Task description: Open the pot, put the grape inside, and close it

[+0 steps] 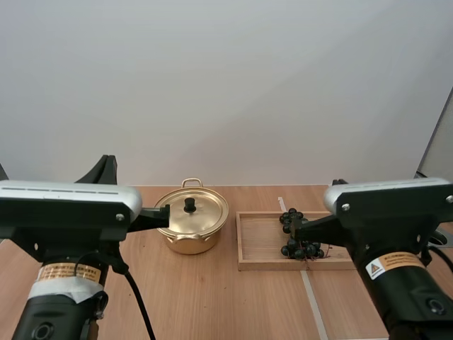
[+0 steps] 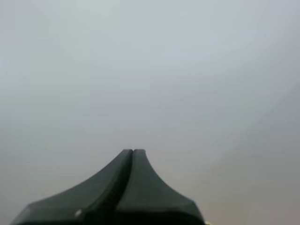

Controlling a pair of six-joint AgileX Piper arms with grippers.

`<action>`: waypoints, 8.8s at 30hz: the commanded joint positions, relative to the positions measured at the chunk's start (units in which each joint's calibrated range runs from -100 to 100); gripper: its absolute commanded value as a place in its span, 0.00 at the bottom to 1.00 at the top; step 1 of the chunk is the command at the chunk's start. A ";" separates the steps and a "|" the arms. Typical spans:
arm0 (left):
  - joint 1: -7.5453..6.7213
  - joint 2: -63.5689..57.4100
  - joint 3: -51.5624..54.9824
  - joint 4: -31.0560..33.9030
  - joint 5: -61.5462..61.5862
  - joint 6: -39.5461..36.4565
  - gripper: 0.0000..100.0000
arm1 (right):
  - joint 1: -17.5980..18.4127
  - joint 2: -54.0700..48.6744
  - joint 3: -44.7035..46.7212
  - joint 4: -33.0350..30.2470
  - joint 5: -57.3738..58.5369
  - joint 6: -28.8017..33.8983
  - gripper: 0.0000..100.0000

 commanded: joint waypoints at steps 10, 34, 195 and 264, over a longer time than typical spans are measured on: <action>0.06 9.70 -25.68 -1.53 30.71 0.14 0.00 | 0.08 9.74 -24.70 0.11 20.24 0.20 0.00; 0.06 53.10 -53.80 -31.52 87.82 32.09 0.00 | 0.08 57.65 -64.78 0.11 67.73 0.20 0.00; -8.09 71.58 -79.26 -13.31 83.87 35.13 0.00 | 0.08 74.41 -49.41 0.52 74.53 -8.37 1.00; -8.09 66.03 -79.40 -18.02 85.77 35.03 0.00 | 0.08 99.12 -48.78 2.28 62.37 -8.37 0.00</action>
